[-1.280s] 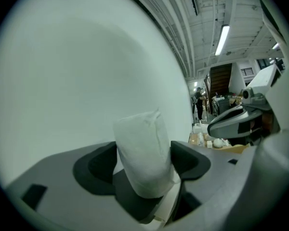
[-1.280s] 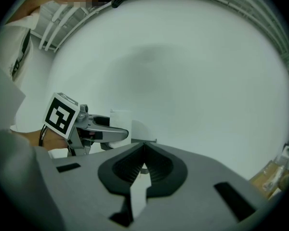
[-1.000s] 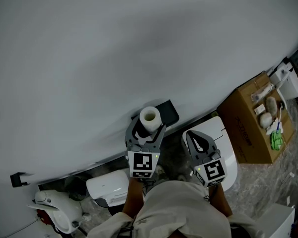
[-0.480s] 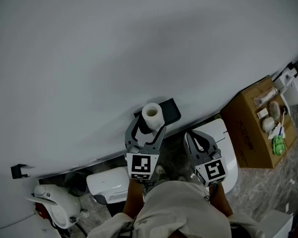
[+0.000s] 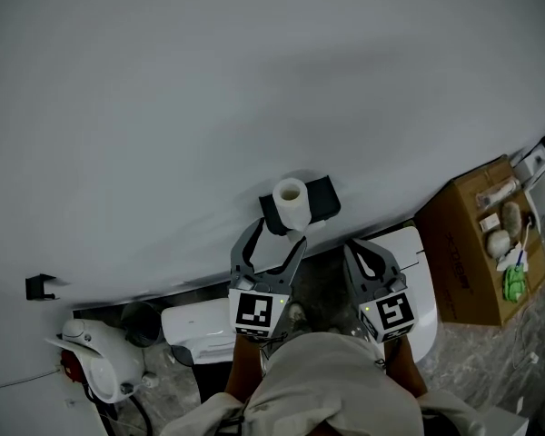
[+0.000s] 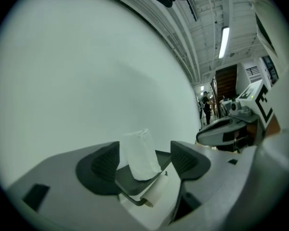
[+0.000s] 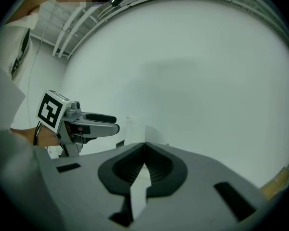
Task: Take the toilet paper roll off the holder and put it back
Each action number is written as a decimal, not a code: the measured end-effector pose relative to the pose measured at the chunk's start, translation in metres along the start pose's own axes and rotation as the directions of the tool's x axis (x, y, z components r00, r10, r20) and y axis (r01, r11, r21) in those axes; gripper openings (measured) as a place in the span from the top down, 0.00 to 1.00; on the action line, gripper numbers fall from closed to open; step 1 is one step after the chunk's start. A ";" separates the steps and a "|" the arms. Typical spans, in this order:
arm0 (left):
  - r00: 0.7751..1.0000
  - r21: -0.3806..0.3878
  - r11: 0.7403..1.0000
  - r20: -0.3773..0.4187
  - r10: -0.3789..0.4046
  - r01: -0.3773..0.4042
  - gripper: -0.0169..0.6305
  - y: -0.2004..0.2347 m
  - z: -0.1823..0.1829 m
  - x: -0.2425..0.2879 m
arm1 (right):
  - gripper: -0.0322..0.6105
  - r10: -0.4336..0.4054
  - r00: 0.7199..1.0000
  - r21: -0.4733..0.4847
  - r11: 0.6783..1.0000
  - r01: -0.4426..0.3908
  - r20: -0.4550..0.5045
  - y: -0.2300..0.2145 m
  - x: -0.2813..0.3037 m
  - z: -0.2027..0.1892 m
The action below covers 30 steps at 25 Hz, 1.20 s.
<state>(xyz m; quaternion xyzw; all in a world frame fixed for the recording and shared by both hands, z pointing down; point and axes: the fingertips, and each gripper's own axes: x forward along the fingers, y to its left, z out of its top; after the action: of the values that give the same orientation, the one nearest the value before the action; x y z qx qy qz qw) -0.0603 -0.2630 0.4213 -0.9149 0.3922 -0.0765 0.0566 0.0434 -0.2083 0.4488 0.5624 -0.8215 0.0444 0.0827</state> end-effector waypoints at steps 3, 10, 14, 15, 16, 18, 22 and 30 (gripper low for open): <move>1.000 -0.020 1.000 0.000 0.008 -0.008 0.45 -0.005 -0.002 -0.010 | 0.95 0.029 1.000 -0.013 0.999 -0.029 0.001 0.006 -0.004 -0.001; 0.999 -0.023 0.999 -0.019 0.039 -0.040 0.46 -0.022 -0.008 -0.031 | 0.95 0.090 0.996 -0.041 0.995 -0.090 0.003 0.019 -0.017 -0.001; 0.997 -0.032 0.997 -0.022 0.068 -0.069 0.48 -0.033 -0.008 -0.043 | 0.95 0.125 0.992 -0.038 0.991 -0.125 0.005 0.024 -0.026 -0.004; 0.997 -0.033 0.996 -0.022 0.076 -0.077 0.48 -0.035 -0.007 -0.045 | 0.95 0.134 0.991 -0.037 0.990 -0.133 0.005 0.025 -0.029 -0.005; 0.996 -0.033 0.996 -0.022 0.084 -0.085 0.48 -0.037 -0.007 -0.048 | 0.95 0.142 0.990 -0.036 0.989 -0.141 0.006 0.026 -0.031 -0.006; 0.994 -0.026 0.994 -0.023 0.103 -0.104 0.49 -0.043 -0.005 -0.054 | 0.95 0.155 0.988 -0.040 0.987 -0.155 0.015 0.027 -0.037 -0.005; 0.989 -0.014 0.989 -0.018 0.146 -0.146 0.49 -0.055 -0.002 -0.066 | 0.95 0.184 0.983 -0.049 0.982 -0.184 0.006 0.027 -0.050 -0.012; 0.974 -0.018 0.974 -0.028 0.225 -0.226 0.51 -0.076 0.000 -0.078 | 0.95 0.232 0.971 -0.064 0.971 -0.229 0.057 0.018 -0.063 -0.001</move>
<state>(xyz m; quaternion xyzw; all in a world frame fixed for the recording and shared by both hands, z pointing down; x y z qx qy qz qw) -0.0598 -0.1542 0.4262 -0.8640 0.4951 -0.0772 0.0499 0.0489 -0.1434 0.4388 0.4618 -0.8844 0.0121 0.0664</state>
